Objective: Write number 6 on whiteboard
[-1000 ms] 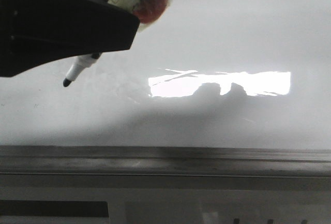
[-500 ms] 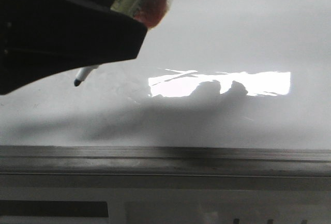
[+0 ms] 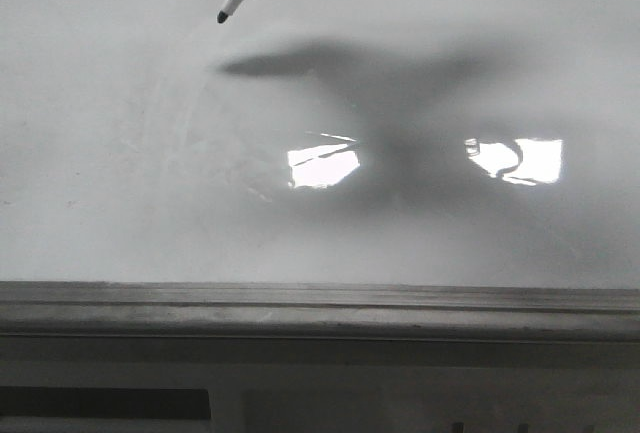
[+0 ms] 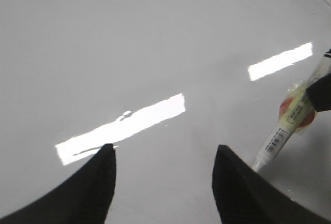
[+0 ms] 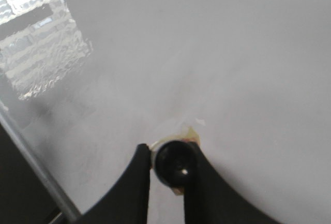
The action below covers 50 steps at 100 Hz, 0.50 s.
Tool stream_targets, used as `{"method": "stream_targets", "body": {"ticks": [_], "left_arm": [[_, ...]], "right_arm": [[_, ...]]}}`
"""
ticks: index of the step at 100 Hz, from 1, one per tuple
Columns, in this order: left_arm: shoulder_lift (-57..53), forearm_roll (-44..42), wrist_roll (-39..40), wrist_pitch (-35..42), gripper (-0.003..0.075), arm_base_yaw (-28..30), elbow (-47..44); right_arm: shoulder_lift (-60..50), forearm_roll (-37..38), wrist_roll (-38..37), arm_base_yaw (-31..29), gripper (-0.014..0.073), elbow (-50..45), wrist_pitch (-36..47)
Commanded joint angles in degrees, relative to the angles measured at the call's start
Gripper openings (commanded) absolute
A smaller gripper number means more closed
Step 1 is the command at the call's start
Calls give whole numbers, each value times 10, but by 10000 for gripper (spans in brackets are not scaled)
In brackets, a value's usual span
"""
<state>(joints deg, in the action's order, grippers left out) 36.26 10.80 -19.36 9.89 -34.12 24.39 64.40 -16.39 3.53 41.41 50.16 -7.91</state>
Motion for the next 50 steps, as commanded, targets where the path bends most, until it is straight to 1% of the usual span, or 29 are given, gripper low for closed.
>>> {"method": "stream_targets", "body": {"ticks": [1,10,15,23,30,35,40,50], "left_arm": [[-3,8,0,12,365,22,18],[-3,8,0,-7,365,24,18],[-3,9,0,-9,365,24,18],[-3,9,0,-5,365,24,18],[-3,9,0,-2,365,24,18],[-3,9,0,-2,365,24,18],[-3,9,0,-2,365,24,18],[-3,9,0,-4,365,24,18]], "right_arm": [[17,8,4,-11,-71,33,59],[49,11,4,-14,-71,31,57],[68,1,3,-11,-71,25,37],[94,-10,3,10,-71,11,-9],[93,-8,3,22,-71,-4,-32],[73,1,4,21,-71,-6,-44],[48,18,4,15,-71,-5,-45],[22,25,4,6,-71,8,3]]}}
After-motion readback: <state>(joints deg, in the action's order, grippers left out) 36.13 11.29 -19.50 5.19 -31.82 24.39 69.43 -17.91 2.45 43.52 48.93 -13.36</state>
